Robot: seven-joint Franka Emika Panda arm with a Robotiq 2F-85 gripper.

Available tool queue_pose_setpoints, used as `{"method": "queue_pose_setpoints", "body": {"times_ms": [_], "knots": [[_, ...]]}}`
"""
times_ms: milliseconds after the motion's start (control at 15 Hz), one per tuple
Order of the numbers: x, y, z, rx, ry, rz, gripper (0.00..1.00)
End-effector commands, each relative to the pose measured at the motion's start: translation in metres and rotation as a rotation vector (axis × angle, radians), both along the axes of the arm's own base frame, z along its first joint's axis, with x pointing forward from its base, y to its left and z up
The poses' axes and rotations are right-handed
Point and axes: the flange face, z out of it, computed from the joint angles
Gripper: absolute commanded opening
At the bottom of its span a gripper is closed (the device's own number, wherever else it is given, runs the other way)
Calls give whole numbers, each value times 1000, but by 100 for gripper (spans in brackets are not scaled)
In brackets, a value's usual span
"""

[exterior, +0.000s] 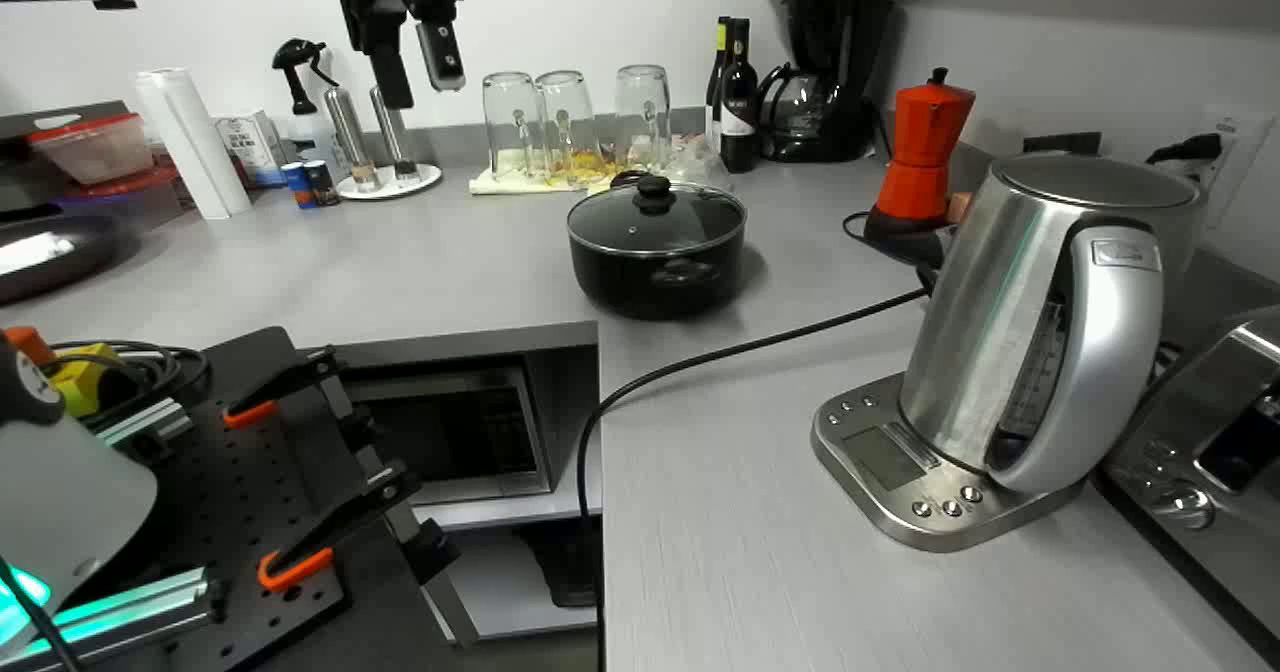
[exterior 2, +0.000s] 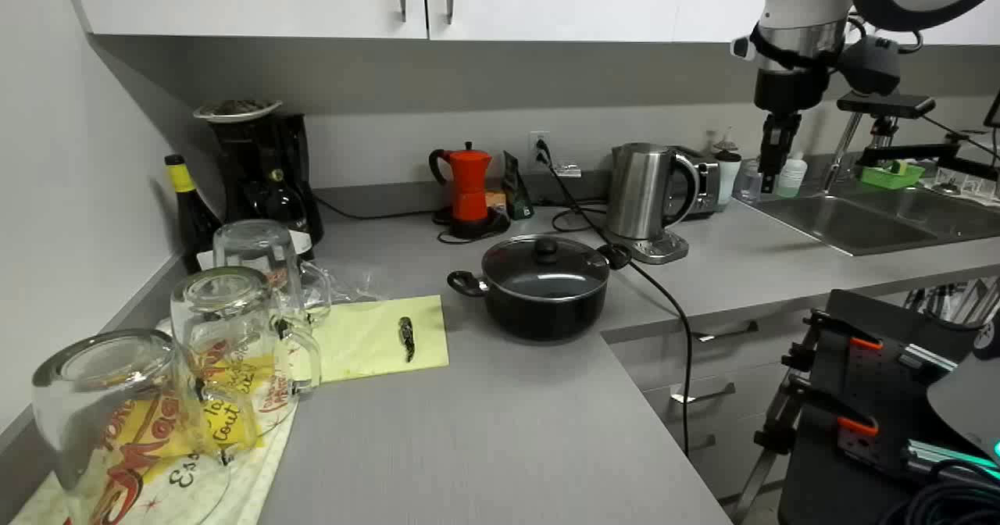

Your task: Remove the lid from the pot.

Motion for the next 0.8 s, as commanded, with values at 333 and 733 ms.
{"method": "queue_pose_setpoints", "body": {"times_ms": [333,733], "knots": [[0,0,0,0,1,0,100],[13,2,-1,13,-20,52,100]]}}
